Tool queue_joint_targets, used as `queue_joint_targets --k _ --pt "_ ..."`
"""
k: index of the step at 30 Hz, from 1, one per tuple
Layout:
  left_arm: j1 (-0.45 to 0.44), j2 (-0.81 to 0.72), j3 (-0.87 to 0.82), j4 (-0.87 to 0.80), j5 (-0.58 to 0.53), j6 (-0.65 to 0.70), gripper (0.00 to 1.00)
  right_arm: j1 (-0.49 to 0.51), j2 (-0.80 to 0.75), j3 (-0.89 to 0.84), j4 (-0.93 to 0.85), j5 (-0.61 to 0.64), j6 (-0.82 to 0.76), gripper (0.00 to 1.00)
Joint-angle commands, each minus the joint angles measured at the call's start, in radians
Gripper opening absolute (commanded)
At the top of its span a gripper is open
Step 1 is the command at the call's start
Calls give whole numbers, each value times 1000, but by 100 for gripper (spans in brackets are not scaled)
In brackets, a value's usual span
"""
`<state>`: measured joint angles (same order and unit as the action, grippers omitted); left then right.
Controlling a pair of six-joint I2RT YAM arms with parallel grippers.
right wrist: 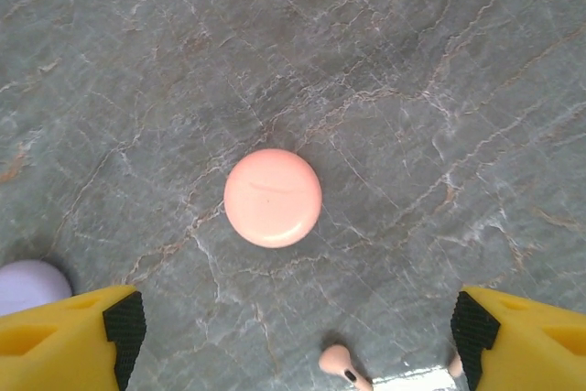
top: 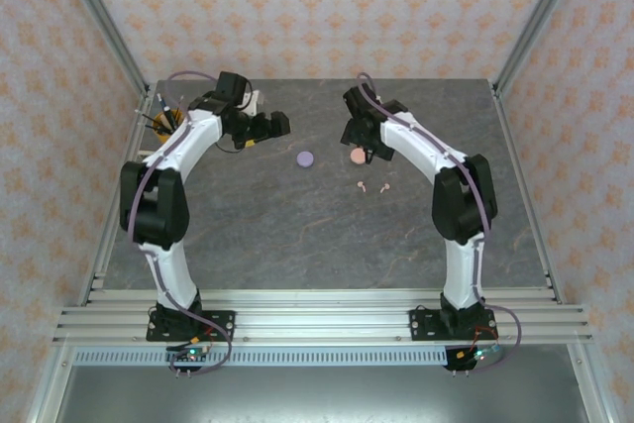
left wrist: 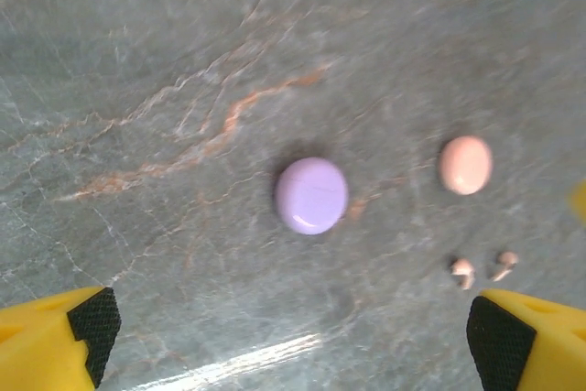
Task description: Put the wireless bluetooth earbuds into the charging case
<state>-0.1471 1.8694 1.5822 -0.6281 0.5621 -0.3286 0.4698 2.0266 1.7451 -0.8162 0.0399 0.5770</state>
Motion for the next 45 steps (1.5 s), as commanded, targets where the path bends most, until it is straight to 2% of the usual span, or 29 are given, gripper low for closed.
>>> queue_joint_targets --k 1,5,10,13,18,23,27,32,35,40,45 --pt "-5 -91 -70 118 -41 -49 100 -10 72 88 -103 36 42 88" --pt "-5 -183 -145 173 -112 -102 100 -22 165 186 -138 0 84 86" --pt "-3 -258 -181 143 -279 -167 100 -22 269 310 -187 -26 137 85" --pt "-2 -298 -230 180 -299 -173 100 -23 307 353 -205 -25 169 84" --pt "-2 -343 -290 260 -276 -182 100 -23 342 380 -216 -28 208 83" --pt "1 -323 -258 228 -280 -199 100 -23 377 400 -220 -40 225 82" --pt "0 -334 -283 272 -267 -245 100 -23 401 409 -221 -54 224 80" --pt "1 -342 -258 233 -257 -182 100 -23 424 410 -221 -55 204 79" --pt "0 -368 -285 265 -252 -178 100 -22 437 413 -221 -48 191 78" --pt "0 -399 -311 281 -257 -180 100 -23 458 435 -236 -38 166 72" --pt "0 -400 -314 279 -242 -198 100 -23 457 424 -225 -55 159 60"
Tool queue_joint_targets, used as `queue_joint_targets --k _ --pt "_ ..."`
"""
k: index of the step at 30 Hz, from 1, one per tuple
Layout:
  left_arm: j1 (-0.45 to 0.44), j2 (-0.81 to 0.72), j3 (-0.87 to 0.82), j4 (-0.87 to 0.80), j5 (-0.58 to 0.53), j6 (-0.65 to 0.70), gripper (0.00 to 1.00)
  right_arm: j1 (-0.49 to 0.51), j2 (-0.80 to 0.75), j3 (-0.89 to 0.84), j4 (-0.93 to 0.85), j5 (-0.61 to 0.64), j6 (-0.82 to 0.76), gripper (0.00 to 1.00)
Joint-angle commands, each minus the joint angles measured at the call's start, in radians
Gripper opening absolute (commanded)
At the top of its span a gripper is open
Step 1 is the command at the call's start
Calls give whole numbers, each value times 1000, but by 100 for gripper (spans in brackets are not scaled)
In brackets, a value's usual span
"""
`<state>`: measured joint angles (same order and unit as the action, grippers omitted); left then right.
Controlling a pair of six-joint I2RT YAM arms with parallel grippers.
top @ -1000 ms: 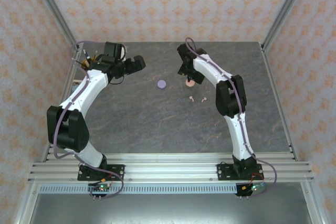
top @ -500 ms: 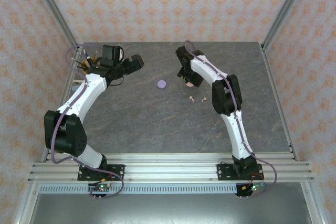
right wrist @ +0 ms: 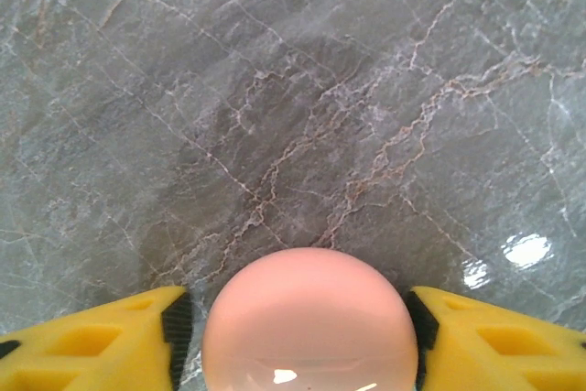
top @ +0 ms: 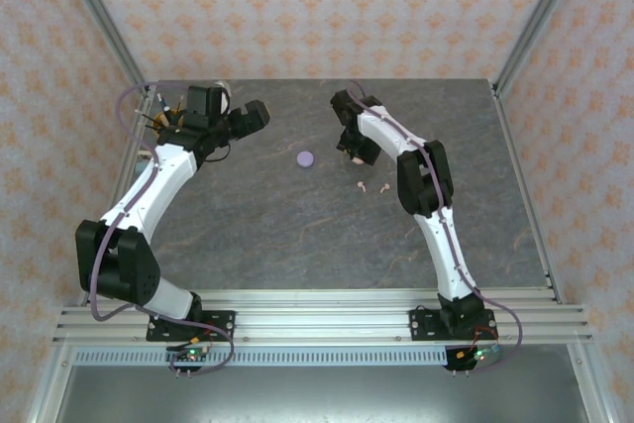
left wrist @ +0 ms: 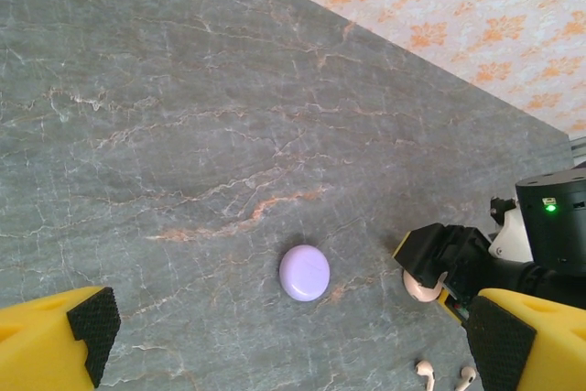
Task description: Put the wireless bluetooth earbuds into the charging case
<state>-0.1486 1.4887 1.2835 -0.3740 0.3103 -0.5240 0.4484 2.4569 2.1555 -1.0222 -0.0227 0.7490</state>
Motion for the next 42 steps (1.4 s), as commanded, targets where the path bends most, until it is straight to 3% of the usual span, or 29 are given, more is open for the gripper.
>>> queue_joint_targets --k 1,7,11,24,34,42 --pt "1 -19 -16 27 12 -5 100 -2 24 9 -18 6 -17 57" --pt "1 -13 -15 15 22 -4 100 -1 -38 -49 22 0 -49 43" --pt "1 -6 -10 -6 34 -5 100 1 -106 -98 60 -11 -65 39" --pt "1 -30 -31 -50 33 2 100 93 -326 -252 132 -34 -107 38" --pt "0 -47 -103 0 64 -49 100 232 -518 -534 220 -54 -83 37" --pt "0 -66 -185 55 81 -105 100 317 -563 -739 308 -66 28 37"
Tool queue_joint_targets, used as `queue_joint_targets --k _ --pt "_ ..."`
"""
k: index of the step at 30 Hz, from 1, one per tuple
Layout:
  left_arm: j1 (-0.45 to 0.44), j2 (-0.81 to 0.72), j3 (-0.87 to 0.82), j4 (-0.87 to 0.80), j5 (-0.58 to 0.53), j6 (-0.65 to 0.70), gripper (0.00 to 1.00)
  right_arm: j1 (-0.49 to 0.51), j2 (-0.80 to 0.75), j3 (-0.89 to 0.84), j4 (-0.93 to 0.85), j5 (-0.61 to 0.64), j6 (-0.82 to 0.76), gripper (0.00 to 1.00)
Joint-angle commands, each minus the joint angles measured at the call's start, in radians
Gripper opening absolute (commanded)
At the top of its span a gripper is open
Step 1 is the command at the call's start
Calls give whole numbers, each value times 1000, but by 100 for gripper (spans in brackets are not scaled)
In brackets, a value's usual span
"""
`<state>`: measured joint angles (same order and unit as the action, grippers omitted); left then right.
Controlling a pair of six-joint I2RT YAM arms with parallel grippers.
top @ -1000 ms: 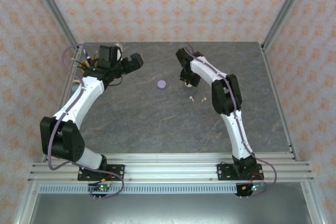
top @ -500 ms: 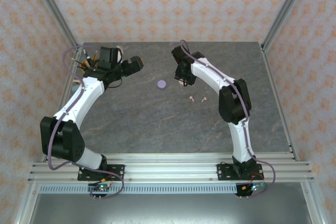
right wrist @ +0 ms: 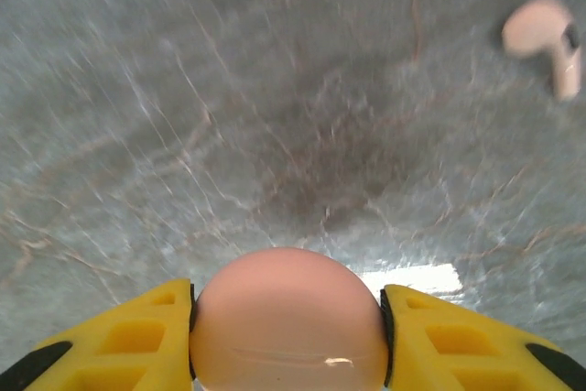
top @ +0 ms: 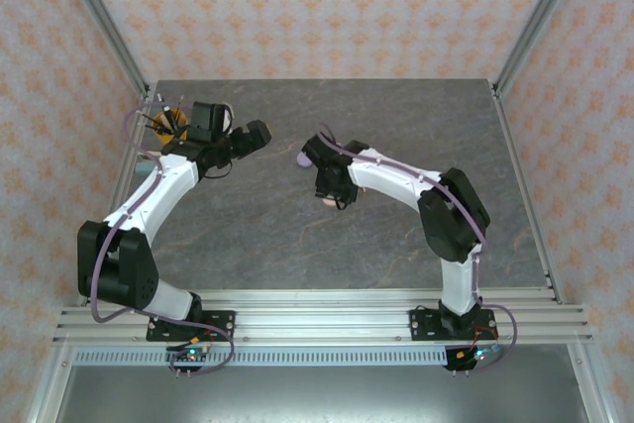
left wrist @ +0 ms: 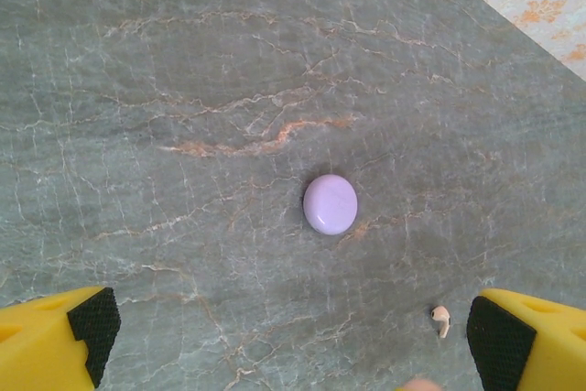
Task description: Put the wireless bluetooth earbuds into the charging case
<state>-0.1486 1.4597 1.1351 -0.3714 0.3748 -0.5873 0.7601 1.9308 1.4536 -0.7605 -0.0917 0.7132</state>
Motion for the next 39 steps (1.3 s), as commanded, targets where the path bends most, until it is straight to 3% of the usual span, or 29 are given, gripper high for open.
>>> queue_joint_targets --k 1,12,14,17,21,34,39 --pt "-1 -43 -59 75 24 -58 100 8 -35 -50 55 0 82 37" --pt "-56 -114 -360 310 -6 -141 100 8 4 -31 77 10 176 37" --pt "-69 -117 -382 319 -10 -141 100 8 15 -13 64 9 181 42" --pt "-86 -134 -407 334 -24 -146 100 10 14 2 38 15 187 54" --pt "-105 -151 -415 336 -46 -147 100 20 -11 -2 22 29 210 62" --pt "-112 -188 -405 313 -64 -140 100 26 4 6 27 23 174 66" --pt "-112 -187 -410 317 -59 -144 100 27 24 30 25 17 95 70"
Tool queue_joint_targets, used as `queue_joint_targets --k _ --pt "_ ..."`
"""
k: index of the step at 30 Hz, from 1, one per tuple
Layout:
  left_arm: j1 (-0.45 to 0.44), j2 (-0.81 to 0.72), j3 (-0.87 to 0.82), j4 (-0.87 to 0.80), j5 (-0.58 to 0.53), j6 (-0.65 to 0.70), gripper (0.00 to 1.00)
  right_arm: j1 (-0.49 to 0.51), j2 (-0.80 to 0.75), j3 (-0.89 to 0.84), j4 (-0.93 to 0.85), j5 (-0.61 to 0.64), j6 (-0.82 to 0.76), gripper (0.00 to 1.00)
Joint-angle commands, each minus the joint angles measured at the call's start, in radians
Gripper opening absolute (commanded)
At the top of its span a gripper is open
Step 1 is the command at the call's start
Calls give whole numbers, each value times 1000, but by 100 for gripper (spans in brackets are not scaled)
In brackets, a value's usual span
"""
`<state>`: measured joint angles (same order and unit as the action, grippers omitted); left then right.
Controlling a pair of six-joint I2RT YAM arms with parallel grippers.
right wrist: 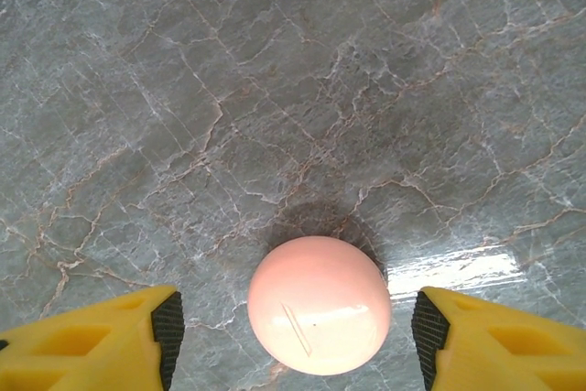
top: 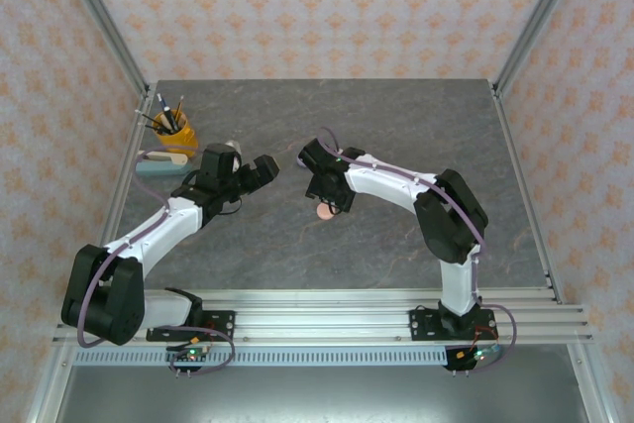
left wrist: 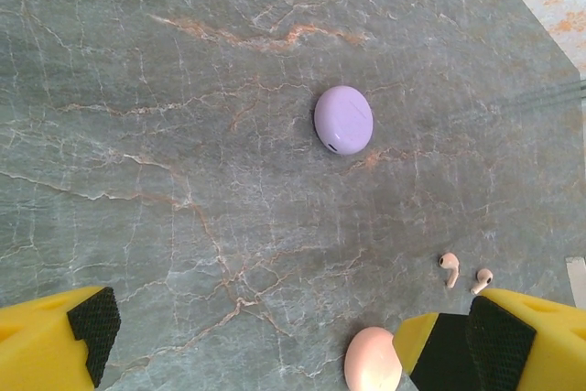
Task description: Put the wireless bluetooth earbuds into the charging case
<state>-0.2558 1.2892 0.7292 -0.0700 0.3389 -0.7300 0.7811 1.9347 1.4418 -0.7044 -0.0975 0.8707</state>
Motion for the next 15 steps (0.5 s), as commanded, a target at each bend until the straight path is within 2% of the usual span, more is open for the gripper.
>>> queue_joint_targets --k 1,15 --pt "-6 -19 -2 15 -23 -3 100 5 32 53 -37 23 -84 70" --pt "-8 8 46 -4 -23 1 100 1 159 144 -21 -15 -271 70"
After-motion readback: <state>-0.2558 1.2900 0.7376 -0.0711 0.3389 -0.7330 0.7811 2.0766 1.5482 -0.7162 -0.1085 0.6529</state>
